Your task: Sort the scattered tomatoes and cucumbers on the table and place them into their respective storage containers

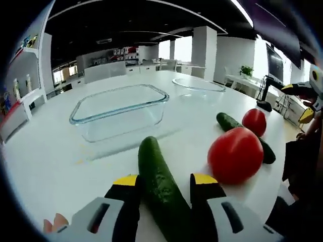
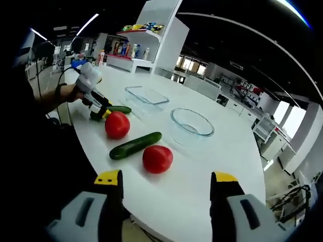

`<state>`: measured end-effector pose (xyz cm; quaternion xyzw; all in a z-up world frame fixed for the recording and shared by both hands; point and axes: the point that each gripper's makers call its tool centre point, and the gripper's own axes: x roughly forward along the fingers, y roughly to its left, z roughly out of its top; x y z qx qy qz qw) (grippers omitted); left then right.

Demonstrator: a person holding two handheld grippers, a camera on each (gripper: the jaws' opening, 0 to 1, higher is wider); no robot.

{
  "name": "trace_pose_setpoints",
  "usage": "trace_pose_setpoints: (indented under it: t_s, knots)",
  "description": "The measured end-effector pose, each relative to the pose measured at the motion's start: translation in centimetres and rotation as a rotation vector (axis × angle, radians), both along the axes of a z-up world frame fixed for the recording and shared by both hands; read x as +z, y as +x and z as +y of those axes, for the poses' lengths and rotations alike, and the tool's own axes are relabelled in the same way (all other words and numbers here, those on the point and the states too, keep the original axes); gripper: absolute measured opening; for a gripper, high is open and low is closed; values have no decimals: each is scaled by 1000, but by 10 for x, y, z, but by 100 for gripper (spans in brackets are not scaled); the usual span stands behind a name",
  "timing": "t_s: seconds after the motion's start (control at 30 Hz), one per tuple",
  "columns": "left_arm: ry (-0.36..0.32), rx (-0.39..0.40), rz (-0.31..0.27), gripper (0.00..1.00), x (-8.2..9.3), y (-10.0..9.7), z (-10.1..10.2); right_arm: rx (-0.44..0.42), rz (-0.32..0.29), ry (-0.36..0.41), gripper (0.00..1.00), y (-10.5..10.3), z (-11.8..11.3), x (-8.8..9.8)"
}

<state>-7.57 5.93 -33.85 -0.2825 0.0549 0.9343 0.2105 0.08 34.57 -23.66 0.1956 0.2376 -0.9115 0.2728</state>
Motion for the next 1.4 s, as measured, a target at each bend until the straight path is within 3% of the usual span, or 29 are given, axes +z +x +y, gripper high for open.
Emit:
trace_pose_setpoints:
  t_s: [0.17,0.37,0.6,0.77,0.93,1.07,1.23,1.4]
  knots:
    - [-26,-42,-21,36,-1,1,-1,-11,1,-3,67,-1,2,0]
    - [-18,-258,-80,26,-1,8,3,-10,2,5,66,0,3,1]
    - [-142,-454,-104,26,-4,10,5,-21,4,8,66,-1,5,3]
    - [-158,-437,-103,25,-4,-10,-9,-34,1,21,66,-4,4,2]
    - [-159,-452,-84,25,-4,-8,-6,-39,-10,35,66,-7,3,-1]
    - [-205,-441,47,25,1,-16,-6,-29,-5,30,66,-8,0,2]
    - [-229,-442,58,25,1,-14,-5,-31,-7,35,66,-8,3,1]
    - [-210,-460,60,24,0,-15,-3,-38,6,22,65,-8,6,2]
